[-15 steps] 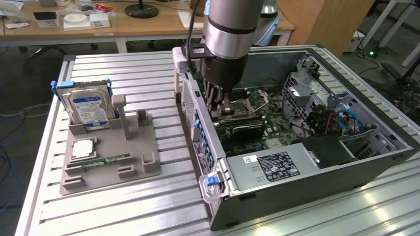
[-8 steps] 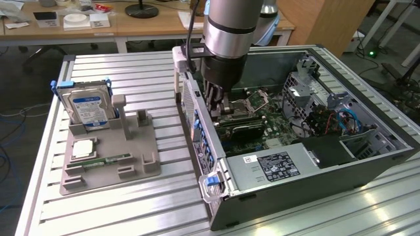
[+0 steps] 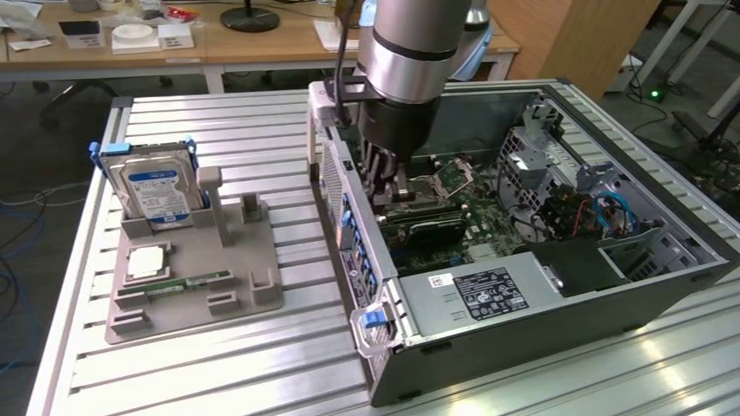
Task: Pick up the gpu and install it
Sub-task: 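Press down on the gpu until it lock into place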
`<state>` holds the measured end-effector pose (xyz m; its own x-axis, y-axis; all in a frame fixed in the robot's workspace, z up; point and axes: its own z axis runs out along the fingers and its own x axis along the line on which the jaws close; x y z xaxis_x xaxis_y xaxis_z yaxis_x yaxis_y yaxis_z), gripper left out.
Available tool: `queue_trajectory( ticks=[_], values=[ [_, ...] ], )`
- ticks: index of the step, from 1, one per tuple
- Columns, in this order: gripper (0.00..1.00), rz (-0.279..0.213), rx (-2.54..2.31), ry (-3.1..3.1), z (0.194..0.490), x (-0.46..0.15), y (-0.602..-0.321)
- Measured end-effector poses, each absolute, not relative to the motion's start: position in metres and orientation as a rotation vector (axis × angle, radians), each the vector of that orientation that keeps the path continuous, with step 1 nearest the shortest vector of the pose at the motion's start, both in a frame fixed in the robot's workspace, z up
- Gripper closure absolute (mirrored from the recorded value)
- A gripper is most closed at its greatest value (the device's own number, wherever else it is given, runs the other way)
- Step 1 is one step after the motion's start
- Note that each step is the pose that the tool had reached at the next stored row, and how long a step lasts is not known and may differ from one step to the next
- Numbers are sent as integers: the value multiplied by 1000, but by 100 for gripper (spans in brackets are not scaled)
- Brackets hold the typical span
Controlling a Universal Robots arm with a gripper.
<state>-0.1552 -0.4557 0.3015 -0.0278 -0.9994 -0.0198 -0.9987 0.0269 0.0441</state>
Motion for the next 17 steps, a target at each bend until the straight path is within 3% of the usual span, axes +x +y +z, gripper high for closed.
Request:
queue_trajectory(
  ticks=[8,17],
  values=[
    [89,-88,2171,-2229,302,-141,-459],
    [89,-94,2168,-2227,298,-141,-485]
  ],
)
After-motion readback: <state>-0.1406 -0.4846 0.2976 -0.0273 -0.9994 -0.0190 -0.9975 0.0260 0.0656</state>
